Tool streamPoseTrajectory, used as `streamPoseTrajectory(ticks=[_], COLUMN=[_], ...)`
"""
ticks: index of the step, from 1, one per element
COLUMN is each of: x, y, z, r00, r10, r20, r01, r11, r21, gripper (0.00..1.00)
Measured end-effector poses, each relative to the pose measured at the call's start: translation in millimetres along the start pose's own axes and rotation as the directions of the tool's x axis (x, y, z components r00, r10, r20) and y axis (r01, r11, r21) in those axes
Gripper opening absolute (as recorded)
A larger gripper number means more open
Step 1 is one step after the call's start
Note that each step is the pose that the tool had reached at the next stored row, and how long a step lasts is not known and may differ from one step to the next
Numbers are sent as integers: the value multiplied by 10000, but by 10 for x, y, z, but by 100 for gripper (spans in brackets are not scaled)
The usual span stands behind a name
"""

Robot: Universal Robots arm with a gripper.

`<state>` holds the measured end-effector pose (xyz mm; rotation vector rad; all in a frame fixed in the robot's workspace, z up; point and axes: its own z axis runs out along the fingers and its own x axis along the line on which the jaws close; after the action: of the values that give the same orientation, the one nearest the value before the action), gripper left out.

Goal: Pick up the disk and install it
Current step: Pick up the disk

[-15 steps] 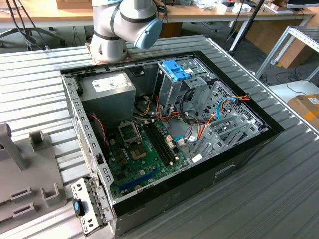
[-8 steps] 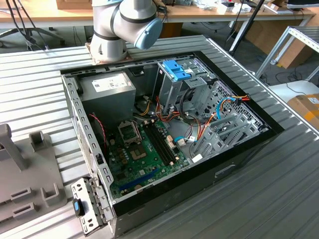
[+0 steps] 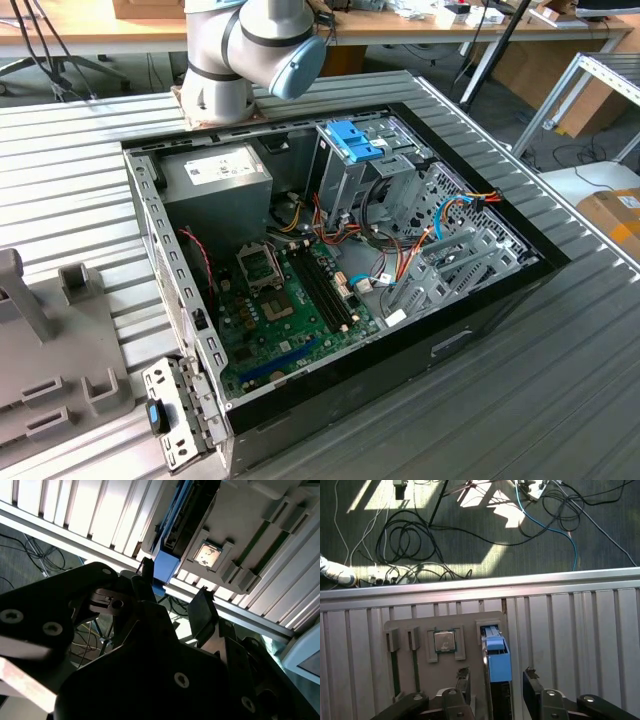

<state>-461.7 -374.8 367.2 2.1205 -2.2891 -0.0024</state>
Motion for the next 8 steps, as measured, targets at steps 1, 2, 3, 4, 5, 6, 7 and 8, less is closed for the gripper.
streamPoseTrajectory(ticks=[1, 2, 3, 4, 5, 6, 7, 8], x=[0, 0, 0, 0, 0, 0, 0, 0], y=[0, 0, 0, 0, 0, 0, 0, 0], z=[0, 0, 1, 1, 1, 1, 1, 2], r00=[10000, 10000, 10000, 10000, 10000, 10000, 10000, 10000], r10=[0, 0, 0, 0, 0, 0, 0, 0], r20=[0, 0, 0, 0, 0, 0, 0, 0], r01=[0, 0, 0, 0, 0, 0, 0, 0], r11=[10000, 10000, 10000, 10000, 10000, 10000, 10000, 10000], r21=[0, 0, 0, 0, 0, 0, 0, 0], gripper=[54, 54, 54, 54, 54, 54, 54, 54])
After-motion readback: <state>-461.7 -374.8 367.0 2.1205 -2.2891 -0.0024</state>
